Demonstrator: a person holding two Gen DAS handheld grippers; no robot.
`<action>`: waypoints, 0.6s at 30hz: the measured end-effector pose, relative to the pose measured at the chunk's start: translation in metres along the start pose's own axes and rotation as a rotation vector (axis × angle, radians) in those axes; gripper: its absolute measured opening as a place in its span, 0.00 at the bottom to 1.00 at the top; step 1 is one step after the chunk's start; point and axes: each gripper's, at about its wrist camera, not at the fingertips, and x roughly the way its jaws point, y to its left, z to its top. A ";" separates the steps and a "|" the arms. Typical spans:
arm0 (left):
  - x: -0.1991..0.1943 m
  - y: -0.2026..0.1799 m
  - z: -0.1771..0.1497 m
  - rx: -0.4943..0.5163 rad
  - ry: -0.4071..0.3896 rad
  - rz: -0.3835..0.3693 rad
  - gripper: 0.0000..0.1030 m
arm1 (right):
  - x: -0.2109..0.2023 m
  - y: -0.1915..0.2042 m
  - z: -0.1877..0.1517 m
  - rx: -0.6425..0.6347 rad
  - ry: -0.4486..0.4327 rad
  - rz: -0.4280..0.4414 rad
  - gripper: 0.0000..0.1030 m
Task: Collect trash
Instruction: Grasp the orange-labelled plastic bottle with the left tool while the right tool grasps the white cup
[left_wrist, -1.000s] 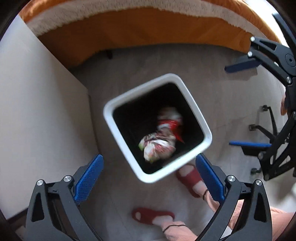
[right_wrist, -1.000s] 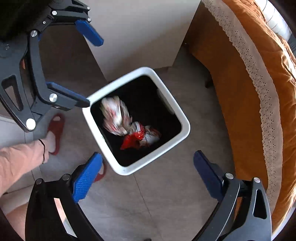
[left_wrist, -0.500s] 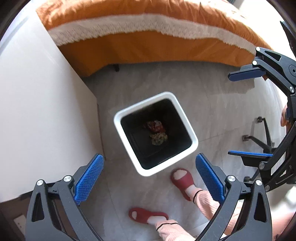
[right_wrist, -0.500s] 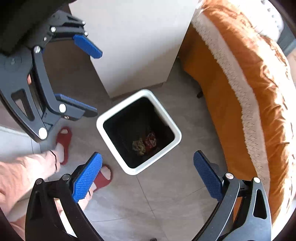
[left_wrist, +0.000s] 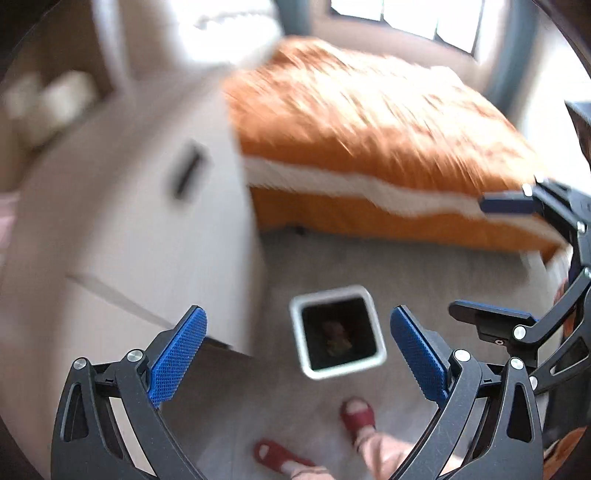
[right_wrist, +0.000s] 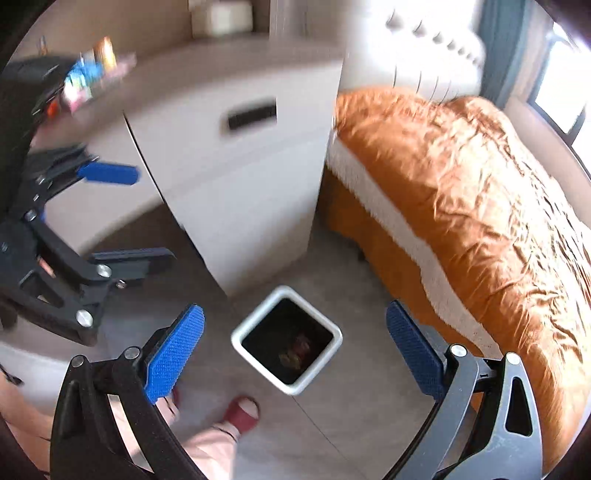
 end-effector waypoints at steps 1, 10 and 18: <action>-0.019 0.011 0.001 -0.038 -0.029 0.017 0.95 | -0.009 0.005 0.009 0.006 -0.022 0.010 0.96; -0.131 0.124 -0.017 -0.285 -0.193 0.382 0.95 | -0.053 0.091 0.090 -0.143 -0.217 0.112 0.95; -0.155 0.223 -0.063 -0.409 -0.141 0.665 0.95 | -0.049 0.197 0.154 -0.360 -0.359 0.214 0.95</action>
